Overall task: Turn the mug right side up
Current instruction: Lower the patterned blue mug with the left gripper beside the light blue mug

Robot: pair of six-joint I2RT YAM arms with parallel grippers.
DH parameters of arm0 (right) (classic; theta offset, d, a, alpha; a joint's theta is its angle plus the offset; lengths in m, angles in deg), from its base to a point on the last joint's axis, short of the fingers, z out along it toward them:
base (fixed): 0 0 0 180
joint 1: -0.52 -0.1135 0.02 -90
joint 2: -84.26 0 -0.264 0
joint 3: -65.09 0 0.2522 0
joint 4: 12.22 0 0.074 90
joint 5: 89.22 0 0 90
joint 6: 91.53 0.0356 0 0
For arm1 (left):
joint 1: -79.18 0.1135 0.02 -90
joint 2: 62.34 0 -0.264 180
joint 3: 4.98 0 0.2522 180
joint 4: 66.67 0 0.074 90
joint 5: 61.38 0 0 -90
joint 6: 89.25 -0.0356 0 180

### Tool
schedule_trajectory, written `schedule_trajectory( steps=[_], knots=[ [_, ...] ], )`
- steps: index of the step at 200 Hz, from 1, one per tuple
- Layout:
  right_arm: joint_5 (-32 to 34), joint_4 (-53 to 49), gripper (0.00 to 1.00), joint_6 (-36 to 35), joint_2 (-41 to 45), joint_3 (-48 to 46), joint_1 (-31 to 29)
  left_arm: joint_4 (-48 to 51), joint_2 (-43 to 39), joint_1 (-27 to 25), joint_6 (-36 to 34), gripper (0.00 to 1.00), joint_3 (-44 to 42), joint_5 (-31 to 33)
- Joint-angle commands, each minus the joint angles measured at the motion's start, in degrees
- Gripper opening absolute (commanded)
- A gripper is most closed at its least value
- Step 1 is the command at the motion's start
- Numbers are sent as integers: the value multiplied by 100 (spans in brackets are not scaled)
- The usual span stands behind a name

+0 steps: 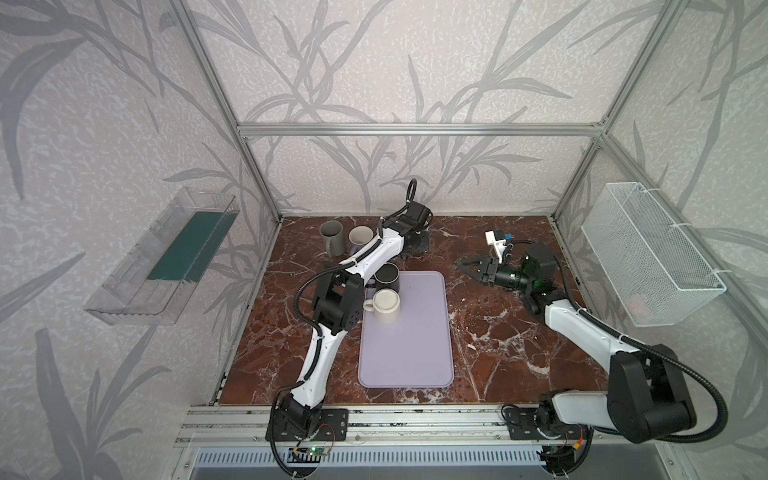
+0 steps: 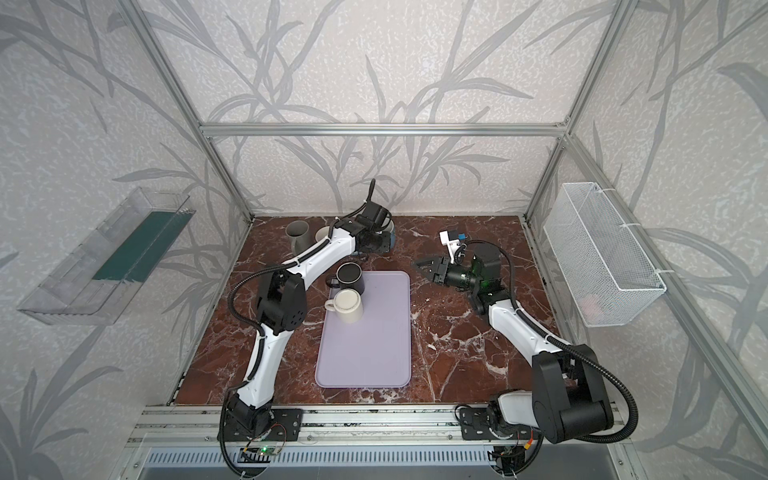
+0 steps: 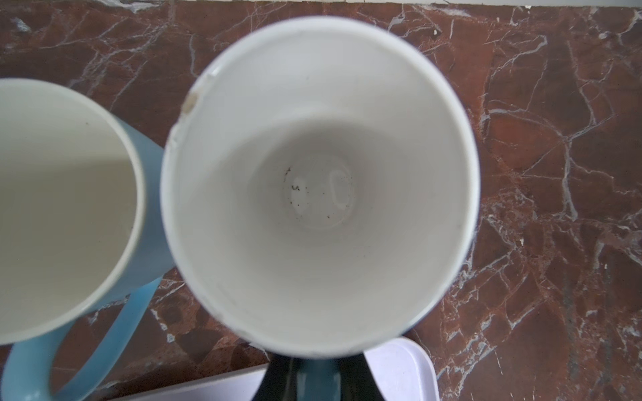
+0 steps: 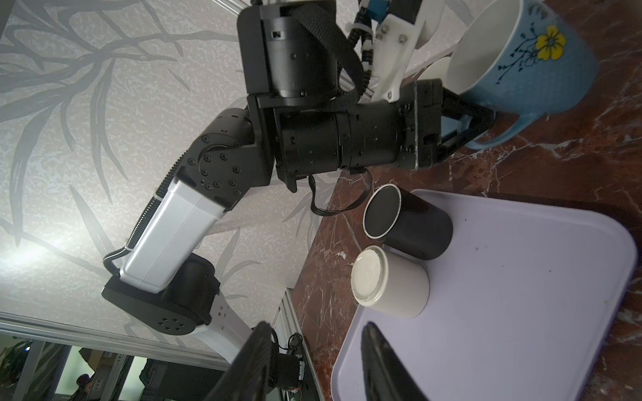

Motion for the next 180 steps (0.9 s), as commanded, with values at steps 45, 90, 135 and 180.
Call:
schedule_trajectory(
  steps=[45, 90, 135, 180],
  knots=[
    [-127, 57, 45, -85, 292, -126, 63, 625, 210, -169, 74, 0, 641, 1088],
    [-134, 3, 45, -111, 369, -161, 83, 554, 242, -170, 185, 0, 558, 1079],
    [-137, -162, 46, -212, 476, -169, 99, 423, 232, -165, 220, 0, 407, 1079],
    [-136, -282, 47, -274, 565, -174, 126, 302, 214, -170, 292, 0, 271, 1093]
  ],
)
